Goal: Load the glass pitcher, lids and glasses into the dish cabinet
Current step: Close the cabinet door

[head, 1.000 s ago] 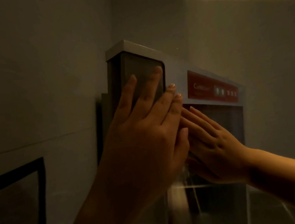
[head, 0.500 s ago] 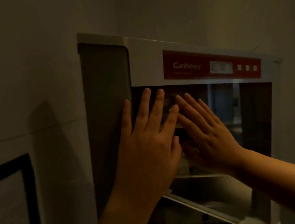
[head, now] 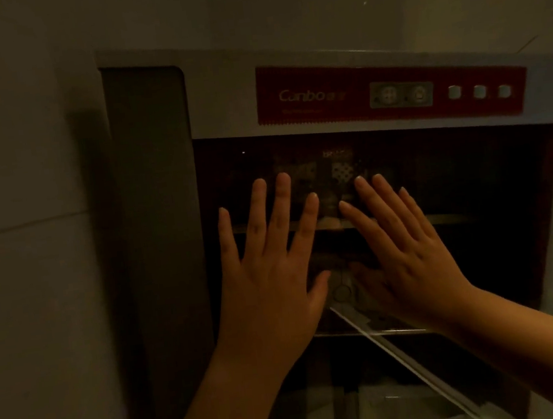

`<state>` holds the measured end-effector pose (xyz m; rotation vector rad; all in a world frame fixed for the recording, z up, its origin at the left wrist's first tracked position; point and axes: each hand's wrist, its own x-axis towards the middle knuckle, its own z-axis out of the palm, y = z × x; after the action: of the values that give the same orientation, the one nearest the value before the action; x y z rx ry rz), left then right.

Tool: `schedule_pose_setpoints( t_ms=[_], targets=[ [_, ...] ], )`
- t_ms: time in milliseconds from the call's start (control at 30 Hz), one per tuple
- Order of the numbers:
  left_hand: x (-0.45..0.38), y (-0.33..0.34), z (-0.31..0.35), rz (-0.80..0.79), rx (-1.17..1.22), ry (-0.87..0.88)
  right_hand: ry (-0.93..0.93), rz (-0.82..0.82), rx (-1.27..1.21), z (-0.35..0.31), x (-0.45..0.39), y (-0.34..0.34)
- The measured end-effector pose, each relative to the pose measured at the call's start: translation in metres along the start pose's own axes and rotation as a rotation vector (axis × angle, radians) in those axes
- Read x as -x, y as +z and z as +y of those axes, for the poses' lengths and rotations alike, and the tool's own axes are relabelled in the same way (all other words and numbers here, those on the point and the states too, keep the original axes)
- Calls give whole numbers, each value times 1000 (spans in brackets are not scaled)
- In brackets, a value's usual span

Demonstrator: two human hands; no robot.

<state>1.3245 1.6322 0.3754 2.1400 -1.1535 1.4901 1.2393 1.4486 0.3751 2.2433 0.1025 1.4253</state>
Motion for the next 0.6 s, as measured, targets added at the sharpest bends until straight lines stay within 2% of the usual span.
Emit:
schedule_pose_setpoints(
  t_ms=[367, 600],
  targets=[
    [-9, 72, -14, -143, 78, 10, 29, -117, 113, 17, 0, 51],
    [-10, 90, -20, -159, 119, 24, 25, -113, 156, 18, 1, 58]
  ],
)
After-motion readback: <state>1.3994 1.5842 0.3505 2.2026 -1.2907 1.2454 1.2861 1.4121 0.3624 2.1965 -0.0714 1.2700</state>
